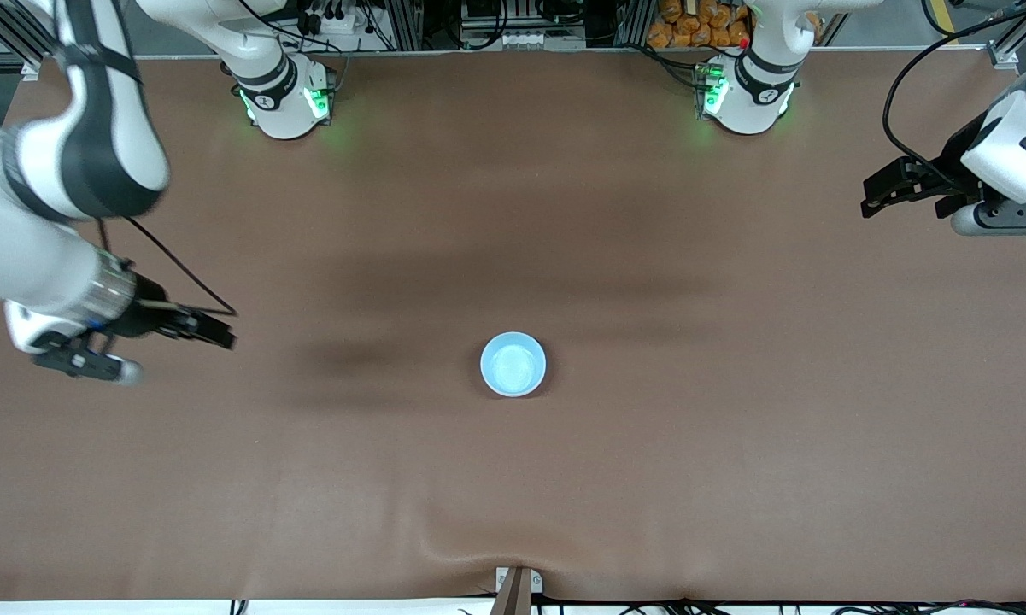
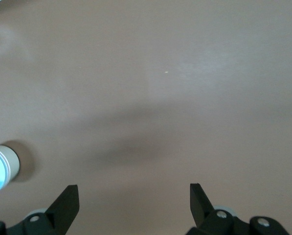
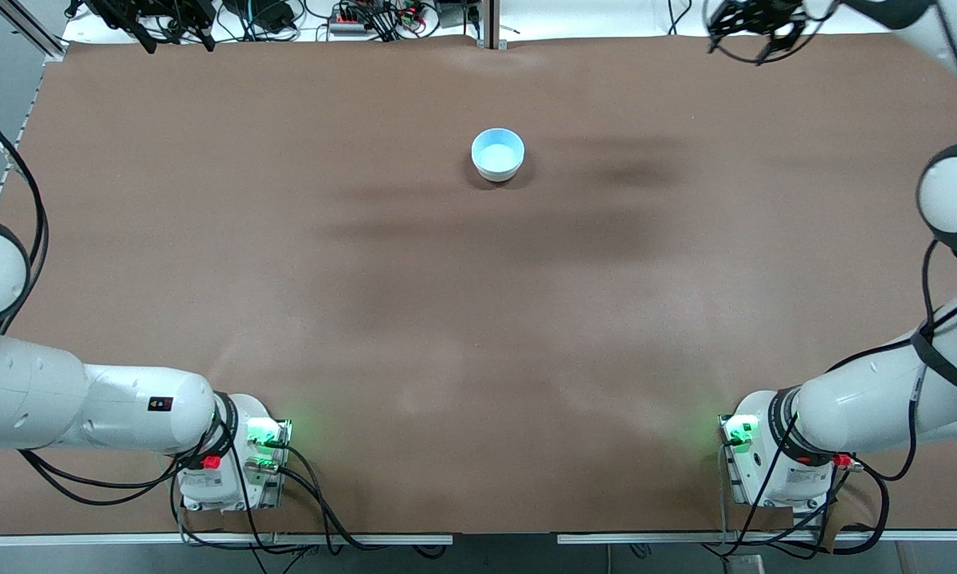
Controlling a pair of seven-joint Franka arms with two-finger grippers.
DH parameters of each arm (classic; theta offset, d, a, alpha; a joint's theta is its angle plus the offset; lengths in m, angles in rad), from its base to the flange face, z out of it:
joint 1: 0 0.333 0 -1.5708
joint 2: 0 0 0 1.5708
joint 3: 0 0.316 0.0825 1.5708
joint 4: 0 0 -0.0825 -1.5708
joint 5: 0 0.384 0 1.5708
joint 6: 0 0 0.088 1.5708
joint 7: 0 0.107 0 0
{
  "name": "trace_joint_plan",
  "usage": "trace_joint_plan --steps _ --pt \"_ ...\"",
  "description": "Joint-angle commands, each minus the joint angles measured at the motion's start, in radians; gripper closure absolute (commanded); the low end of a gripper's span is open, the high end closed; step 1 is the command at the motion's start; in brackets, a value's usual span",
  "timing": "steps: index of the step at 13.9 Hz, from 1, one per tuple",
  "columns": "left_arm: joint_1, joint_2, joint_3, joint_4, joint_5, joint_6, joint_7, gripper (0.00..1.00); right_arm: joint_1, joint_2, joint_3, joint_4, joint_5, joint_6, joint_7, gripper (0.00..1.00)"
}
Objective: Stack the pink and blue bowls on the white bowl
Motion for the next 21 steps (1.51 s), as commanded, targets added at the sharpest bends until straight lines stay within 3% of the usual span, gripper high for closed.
trace_joint_plan --steps 1,5,11,21 --pt "0.001 0.014 -0.003 0.027 0.012 -0.005 0.000 0.00 -0.083 -0.104 0.027 -0.045 -0.024 -0.076 -0.135 0.00" --pt "0.001 0.014 -0.003 0.029 0.011 -0.005 0.000 0.00 -0.114 -0.185 0.036 -0.034 -0.080 -0.216 -0.199 0.00" --pt "-0.001 0.014 -0.003 0.029 0.011 -0.005 0.000 0.00 -0.131 -0.196 0.056 0.058 -0.082 -0.400 -0.167 0.00" --pt "-0.002 0.014 -0.003 0.033 0.011 -0.005 -0.003 0.00 -0.146 -0.199 0.042 0.072 -0.131 -0.442 -0.140 0.00"
